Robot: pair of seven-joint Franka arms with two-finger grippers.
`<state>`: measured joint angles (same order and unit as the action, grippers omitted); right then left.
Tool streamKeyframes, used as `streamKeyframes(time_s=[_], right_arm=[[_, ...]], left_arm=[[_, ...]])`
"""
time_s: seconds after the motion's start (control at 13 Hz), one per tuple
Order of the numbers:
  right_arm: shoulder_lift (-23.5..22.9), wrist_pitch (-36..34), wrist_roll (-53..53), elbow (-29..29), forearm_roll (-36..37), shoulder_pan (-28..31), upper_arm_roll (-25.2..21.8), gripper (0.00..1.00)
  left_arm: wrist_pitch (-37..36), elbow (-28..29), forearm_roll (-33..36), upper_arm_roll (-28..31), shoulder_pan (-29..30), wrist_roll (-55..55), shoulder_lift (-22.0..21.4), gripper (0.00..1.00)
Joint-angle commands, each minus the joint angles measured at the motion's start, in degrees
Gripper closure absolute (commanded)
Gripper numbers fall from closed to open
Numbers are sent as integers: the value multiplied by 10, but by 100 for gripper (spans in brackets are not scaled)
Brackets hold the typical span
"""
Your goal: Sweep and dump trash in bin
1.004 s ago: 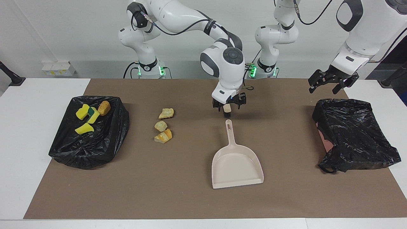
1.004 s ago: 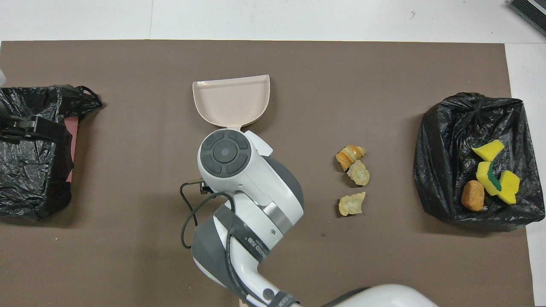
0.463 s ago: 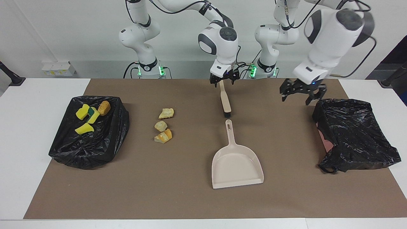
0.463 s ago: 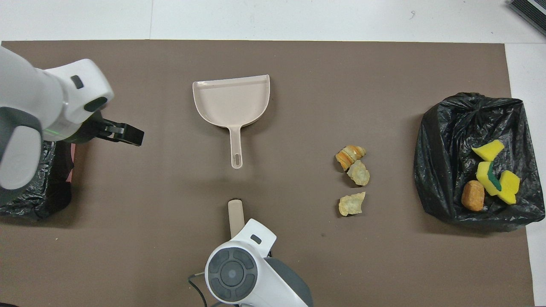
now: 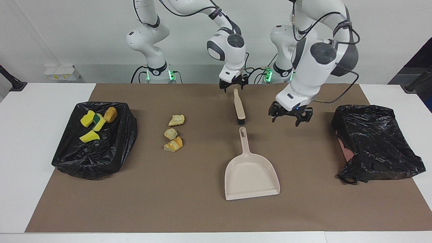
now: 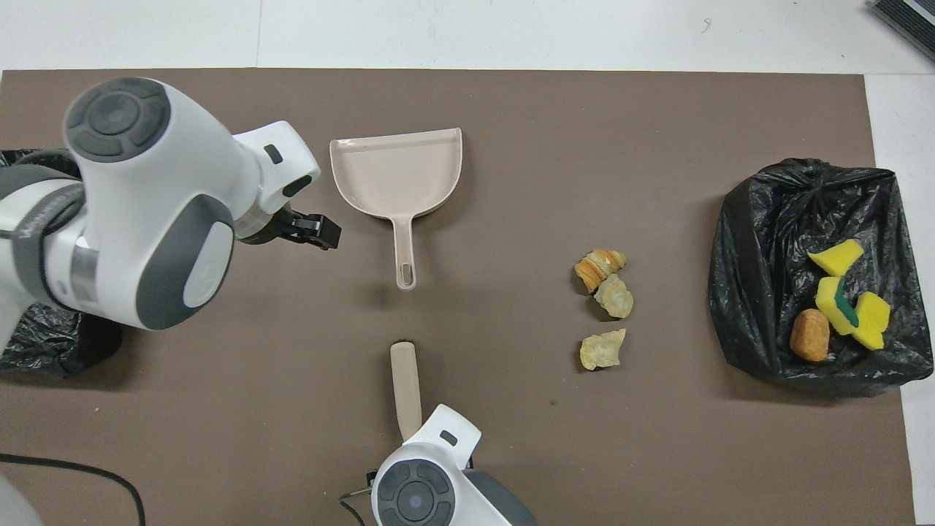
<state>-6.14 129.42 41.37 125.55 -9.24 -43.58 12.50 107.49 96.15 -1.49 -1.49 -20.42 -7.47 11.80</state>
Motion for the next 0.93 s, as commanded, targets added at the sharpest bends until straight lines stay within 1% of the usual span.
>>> streamKeyframes(time_s=[0.0,0.08,0.23,0.31,0.39,0.46,0.54,0.62,0.85], right_arm=[[14,12,10,20,-15,-18,2,31],[14,12,13,23,-15,-24,2,36],[17,12,8,29,-15,-27,2,37],[17,11,5,30,-15,-27,2,46],[17,9,5,29,-15,-27,2,77],[15,6,7,25,-15,-26,2,94],[11,6,6,22,-15,-22,2,98],[9,6,6,17,-15,-20,1,100],[2,6,6,11,-15,-7,0,100]], left_arm=[[37,-7,3,10,-40,-63,37,0],[56,-9,3,10,-45,-75,52,0],[92,-11,2,9,-54,-98,87,0],[105,-12,1,9,-65,-125,102,0],[113,-24,3,9,-69,-140,118,0],[115,-39,2,9,-80,-158,139,0],[118,-54,2,9,-87,-183,153,0],[116,-61,2,9,-87,-193,157,0],[119,-59,-24,9,-86,-194,157,0]])
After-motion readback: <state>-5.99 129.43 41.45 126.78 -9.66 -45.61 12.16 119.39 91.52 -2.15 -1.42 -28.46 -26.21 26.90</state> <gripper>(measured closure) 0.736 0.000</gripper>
